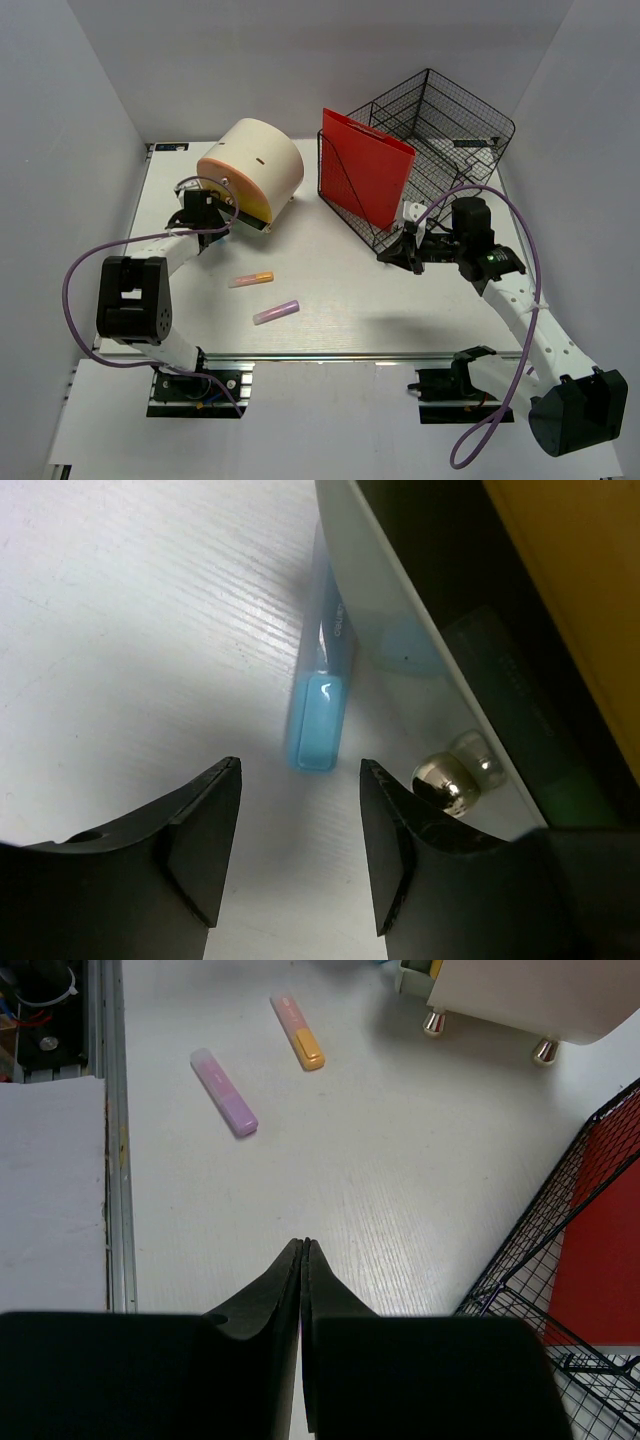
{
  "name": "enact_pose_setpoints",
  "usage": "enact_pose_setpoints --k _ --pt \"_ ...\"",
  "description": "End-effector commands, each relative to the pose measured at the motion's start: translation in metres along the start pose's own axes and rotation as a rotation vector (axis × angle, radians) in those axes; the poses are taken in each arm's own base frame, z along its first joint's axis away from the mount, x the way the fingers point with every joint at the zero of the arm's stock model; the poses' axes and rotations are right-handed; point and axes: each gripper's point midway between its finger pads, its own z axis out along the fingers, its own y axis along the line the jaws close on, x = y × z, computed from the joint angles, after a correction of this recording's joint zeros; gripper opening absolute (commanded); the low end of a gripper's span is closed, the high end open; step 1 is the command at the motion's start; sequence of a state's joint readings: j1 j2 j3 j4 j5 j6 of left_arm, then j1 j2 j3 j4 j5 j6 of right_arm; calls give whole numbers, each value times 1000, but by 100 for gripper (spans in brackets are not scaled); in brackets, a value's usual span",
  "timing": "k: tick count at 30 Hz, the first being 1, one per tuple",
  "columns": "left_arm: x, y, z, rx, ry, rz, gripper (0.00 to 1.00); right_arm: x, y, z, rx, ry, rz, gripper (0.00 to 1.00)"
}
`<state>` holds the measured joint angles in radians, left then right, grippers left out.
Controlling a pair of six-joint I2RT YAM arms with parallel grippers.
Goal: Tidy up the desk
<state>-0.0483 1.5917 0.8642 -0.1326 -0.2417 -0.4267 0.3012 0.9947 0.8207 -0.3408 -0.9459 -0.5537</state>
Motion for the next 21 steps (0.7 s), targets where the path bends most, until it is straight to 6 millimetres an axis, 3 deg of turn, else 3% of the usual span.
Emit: enact_pose_setpoints --k 1,21 --pt "-8 -6 1 20 -27 9 61 -6 -2 -1 -2 -14 -20 5" --pt "11 -4 22 13 2 7 58 -2 -3 1 -6 -3 -11 5"
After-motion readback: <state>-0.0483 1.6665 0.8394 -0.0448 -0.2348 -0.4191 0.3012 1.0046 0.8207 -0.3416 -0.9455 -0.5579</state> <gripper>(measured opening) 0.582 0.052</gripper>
